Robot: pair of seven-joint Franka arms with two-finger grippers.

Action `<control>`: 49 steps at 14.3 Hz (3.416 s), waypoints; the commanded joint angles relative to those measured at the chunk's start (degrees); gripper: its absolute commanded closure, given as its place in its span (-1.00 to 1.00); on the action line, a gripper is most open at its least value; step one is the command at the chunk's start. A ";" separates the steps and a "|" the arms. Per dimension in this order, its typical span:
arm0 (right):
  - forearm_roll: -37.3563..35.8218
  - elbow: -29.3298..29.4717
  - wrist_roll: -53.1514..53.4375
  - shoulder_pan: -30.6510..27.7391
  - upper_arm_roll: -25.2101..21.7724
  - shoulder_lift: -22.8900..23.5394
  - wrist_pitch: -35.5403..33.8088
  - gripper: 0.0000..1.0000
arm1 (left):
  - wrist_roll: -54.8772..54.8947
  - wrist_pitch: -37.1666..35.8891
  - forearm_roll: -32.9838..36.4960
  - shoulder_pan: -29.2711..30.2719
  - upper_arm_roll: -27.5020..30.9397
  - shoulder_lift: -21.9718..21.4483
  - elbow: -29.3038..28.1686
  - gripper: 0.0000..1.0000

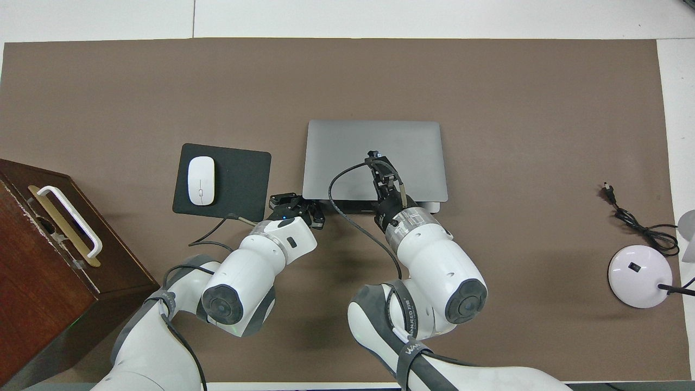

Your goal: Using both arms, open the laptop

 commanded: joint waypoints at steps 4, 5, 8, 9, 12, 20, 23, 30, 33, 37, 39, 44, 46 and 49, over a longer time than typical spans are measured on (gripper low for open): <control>1.77 6.17 -3.55 -1.27 -1.17 1.97 -5.98 -1.00 | -0.38 0.89 0.25 0.05 -0.23 3.11 1.67 1.00; 1.77 7.14 -3.82 -1.27 -2.14 1.97 -8.18 -1.00 | -0.38 0.89 0.34 0.05 -0.23 3.19 1.67 1.00; 0.89 9.51 -3.91 -1.27 -4.25 1.88 -12.84 -1.00 | -0.38 0.89 0.34 0.14 -0.23 3.37 1.67 1.00; 0.72 10.74 -4.08 -1.18 -5.39 1.79 -15.47 -1.00 | -0.30 0.89 0.34 0.14 -0.14 3.46 1.67 1.00; -0.51 15.04 -4.52 -1.10 -8.99 1.36 -24.52 -1.00 | -0.30 0.89 0.43 0.23 -0.23 3.46 1.67 1.00; -3.94 25.77 -4.17 -1.53 -15.41 1.70 -42.90 -0.99 | -0.30 0.89 0.52 0.31 -0.23 3.46 1.67 1.00; -5.17 29.72 -4.17 -2.41 -16.55 2.06 -47.47 -0.99 | -0.30 0.89 0.52 0.31 -0.23 3.46 1.67 1.00; -5.97 36.23 -4.52 -4.08 -17.17 6.44 -50.91 -0.99 | -0.30 0.89 0.52 0.31 -0.23 3.55 1.67 1.00; -5.97 38.07 -4.70 -4.61 -17.17 7.85 -51.26 -0.99 | -0.30 0.97 0.52 0.31 -0.23 3.55 1.67 1.00; -6.14 41.59 -4.78 -6.19 -17.17 10.05 -54.25 -0.99 | -0.30 0.98 0.52 0.23 -0.23 3.55 1.67 1.00; -6.32 43.00 -4.96 -7.07 -17.17 10.84 -55.13 -0.99 | -0.30 0.89 0.52 0.23 -0.23 3.55 1.67 1.00; -6.23 45.28 -5.84 -8.21 -17.17 12.07 -56.19 -0.99 | -0.30 0.98 0.52 0.23 -0.23 3.72 1.67 1.00; -6.23 46.34 -6.10 -8.56 -17.17 12.43 -56.89 -0.99 | -0.30 0.98 0.52 0.31 -0.23 3.72 1.67 1.00; -6.23 47.13 -6.28 -9.00 -17.17 13.13 -57.15 -0.99 | -0.30 0.98 0.52 0.31 -0.23 3.81 1.67 1.00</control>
